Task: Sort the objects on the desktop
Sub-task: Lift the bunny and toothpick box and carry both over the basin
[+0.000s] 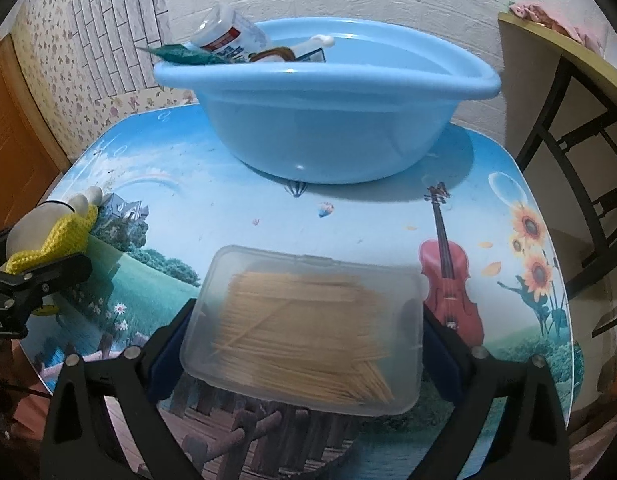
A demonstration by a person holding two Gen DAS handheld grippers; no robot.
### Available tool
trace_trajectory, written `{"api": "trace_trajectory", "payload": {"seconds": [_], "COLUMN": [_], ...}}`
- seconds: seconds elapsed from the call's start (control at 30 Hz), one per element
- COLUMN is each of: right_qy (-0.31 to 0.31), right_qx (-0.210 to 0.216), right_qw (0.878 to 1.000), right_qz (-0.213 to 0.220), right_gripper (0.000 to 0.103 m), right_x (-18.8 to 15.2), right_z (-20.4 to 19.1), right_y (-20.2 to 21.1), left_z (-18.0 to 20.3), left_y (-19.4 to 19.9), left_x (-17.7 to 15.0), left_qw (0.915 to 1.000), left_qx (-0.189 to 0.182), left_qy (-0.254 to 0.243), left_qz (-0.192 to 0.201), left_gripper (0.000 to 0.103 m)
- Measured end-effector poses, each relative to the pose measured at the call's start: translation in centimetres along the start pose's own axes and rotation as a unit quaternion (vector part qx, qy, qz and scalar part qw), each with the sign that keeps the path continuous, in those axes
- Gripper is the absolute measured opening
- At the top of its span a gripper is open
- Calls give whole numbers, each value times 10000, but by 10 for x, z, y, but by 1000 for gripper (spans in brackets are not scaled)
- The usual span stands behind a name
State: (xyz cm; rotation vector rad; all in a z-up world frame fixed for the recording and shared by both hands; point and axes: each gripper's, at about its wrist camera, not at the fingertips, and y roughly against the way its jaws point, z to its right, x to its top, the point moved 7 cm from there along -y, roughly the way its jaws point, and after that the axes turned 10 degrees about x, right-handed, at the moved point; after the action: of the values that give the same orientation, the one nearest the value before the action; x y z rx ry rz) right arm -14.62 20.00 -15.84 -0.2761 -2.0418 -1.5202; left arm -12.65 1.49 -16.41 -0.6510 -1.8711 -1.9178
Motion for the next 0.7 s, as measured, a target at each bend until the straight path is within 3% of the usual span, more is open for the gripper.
{"api": "trace_trajectory", "payload": {"seconds": [0.33, 0.7], "right_qy": [-90, -175], "right_qx": [64, 171], "right_qw": [9999, 9993], "right_qz": [58, 271], "right_gripper": [99, 99], "right_x": [3, 8], "right_z": [1, -1], "right_y": [5, 17], "left_z": [3, 10], "left_y": [5, 24], "left_x": [5, 13], "left_qw": [9997, 9986], "left_qx": [-18, -11], "left_qy": [-93, -208], "left_qz": [218, 493], "left_gripper": [81, 80]}}
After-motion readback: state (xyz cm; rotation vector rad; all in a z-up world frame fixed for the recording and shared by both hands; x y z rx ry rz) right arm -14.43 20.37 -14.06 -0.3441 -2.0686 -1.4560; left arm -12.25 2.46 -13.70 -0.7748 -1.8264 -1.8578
